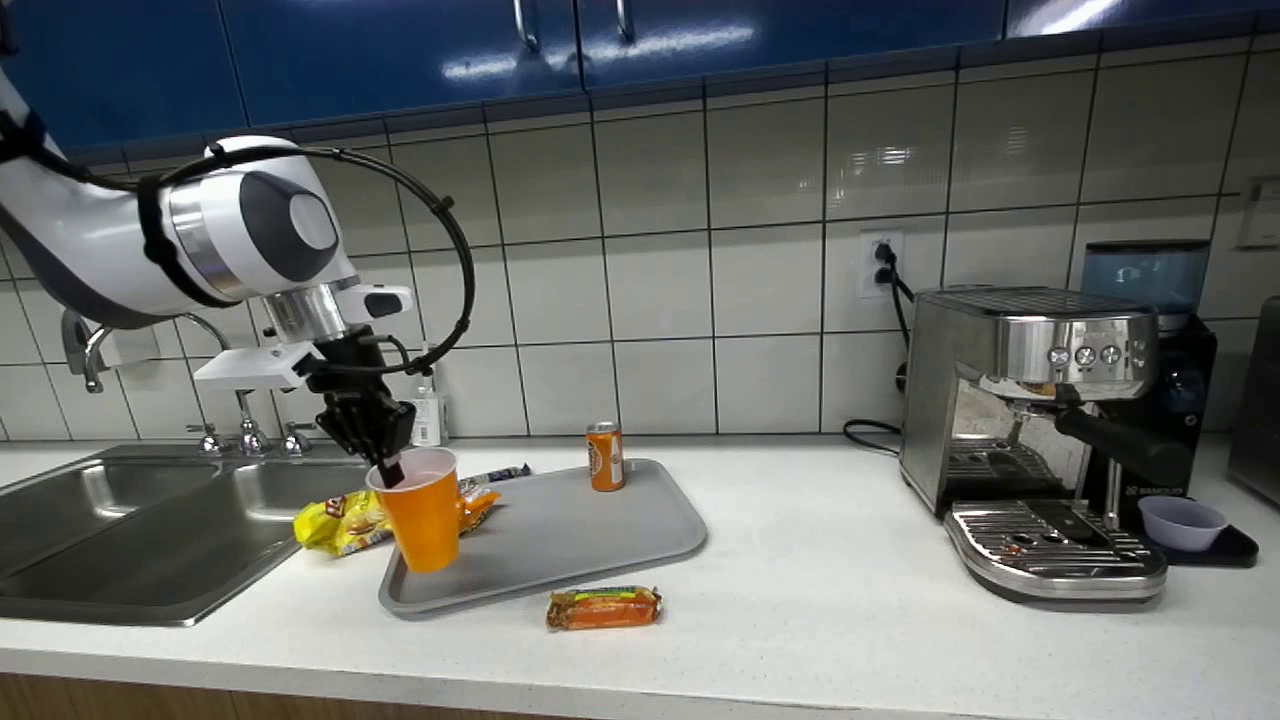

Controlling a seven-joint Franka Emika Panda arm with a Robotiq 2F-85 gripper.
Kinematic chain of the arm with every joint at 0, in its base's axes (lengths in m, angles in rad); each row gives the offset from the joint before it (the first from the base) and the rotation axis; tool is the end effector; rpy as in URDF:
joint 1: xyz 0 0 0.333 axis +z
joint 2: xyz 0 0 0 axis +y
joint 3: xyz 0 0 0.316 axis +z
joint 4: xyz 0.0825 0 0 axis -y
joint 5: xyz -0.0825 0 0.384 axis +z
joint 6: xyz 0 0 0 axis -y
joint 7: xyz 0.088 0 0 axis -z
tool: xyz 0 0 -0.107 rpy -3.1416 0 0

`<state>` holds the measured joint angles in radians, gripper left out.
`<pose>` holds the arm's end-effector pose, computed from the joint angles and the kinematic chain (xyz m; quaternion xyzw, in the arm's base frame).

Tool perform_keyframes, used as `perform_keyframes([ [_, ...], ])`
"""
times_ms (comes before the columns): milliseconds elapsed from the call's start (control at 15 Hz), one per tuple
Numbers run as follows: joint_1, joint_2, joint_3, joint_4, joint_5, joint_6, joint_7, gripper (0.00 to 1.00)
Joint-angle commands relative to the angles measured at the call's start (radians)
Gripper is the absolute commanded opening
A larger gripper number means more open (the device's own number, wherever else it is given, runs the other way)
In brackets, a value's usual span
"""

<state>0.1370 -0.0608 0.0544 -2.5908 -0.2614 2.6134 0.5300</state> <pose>0.4380 0.0905 0.2866 0.9948 -0.0587 0.0639 0.0528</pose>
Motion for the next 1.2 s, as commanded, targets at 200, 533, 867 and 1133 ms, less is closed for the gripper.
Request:
perform_keyframes([
  [200, -0.025, 0.062, 0.02, 0.073, 0.015, 0.004, -0.035, 0.01],
  [533, -0.018, 0.136, 0.008, 0.132, 0.013, 0.009, -0.046, 0.01],
  [867, -0.006, 0.201, -0.005, 0.188, 0.015, 0.009, -0.061, 0.01],
  [1133, 0.002, 0.237, -0.013, 0.218, 0.014, 0.005, -0.069, 0.01],
])
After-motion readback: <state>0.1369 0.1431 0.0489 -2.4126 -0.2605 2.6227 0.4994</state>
